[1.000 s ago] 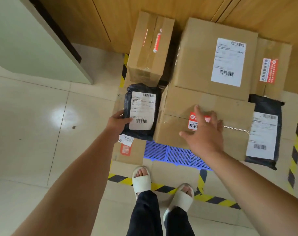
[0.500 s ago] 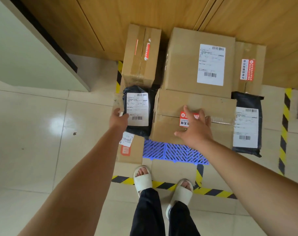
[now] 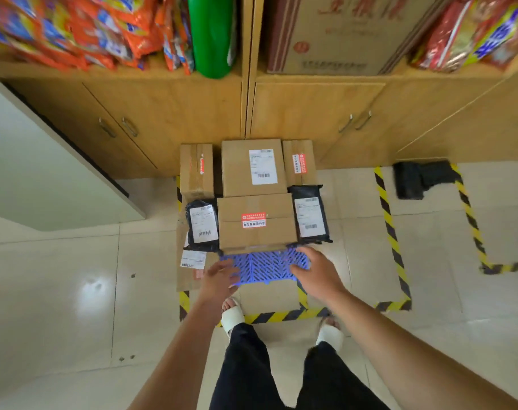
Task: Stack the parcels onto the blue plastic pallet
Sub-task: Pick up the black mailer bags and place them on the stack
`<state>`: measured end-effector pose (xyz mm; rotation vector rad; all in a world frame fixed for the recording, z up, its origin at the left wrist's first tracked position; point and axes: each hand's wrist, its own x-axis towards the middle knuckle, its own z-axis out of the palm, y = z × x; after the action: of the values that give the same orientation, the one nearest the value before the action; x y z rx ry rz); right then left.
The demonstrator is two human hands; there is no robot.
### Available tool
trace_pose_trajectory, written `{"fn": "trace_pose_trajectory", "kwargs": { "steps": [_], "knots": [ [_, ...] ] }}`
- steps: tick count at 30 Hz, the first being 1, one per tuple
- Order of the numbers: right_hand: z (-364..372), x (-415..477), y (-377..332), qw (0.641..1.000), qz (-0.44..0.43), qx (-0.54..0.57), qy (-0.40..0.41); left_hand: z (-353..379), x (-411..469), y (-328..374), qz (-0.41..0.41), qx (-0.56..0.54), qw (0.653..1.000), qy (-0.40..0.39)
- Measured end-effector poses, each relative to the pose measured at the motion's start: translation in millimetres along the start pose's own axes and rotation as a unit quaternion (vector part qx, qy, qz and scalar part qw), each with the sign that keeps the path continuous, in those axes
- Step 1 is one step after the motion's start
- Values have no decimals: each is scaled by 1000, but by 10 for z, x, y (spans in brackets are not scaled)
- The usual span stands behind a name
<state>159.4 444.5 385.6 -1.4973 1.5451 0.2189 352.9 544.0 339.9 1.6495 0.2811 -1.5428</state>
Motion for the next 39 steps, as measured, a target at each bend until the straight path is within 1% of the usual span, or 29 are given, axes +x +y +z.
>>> {"fn": "trace_pose_trajectory", "kwargs": {
  "steps": [3, 7, 11, 14, 17, 21, 23, 26, 29, 31, 34, 39],
  "knots": [
    [-315, -355, 478, 999, 27, 39, 1, 542, -424, -39, 15, 25, 1000, -13],
    [-942, -597, 1165, 997, 31, 75, 20, 1447, -859, -238, 52, 76, 996, 0],
    [-1699, -714, 1796, 978, 51, 187, 70, 2404, -1203, -547, 78, 123, 989, -26],
    [-2213, -747, 2295, 951, 46, 281, 123, 3167, -1296, -813, 94, 163, 980, -62],
    [-2630, -810, 2791, 920, 50, 351, 169, 3903, -1336, -1072, 107, 225, 962, -107],
    [-3116, -997, 3358, 864, 70, 447, 222, 4751, -1429, -1308, 106, 312, 931, -155],
    [-3318, -1074, 3593, 836, 85, 481, 249, 5115, -1432, -1390, 113, 341, 916, -176],
    [-3533, -1101, 3895, 800, 111, 525, 268, 5665, -1438, -1460, 131, 393, 886, -207],
    [-3776, -1008, 4150, 783, 131, 543, 275, 6220, -1430, -1396, 148, 427, 859, -241],
    [-4033, -888, 4302, 773, 145, 546, 290, 6574, -1373, -1311, 146, 439, 848, -258],
    [-4521, -623, 4504, 760, 154, 549, 312, 7113, -1151, -1187, 138, 433, 846, -278],
    [-5394, -100, 4652, 750, 178, 552, 316, 7909, -755, -901, 102, 399, 874, -259]
  ]
}}
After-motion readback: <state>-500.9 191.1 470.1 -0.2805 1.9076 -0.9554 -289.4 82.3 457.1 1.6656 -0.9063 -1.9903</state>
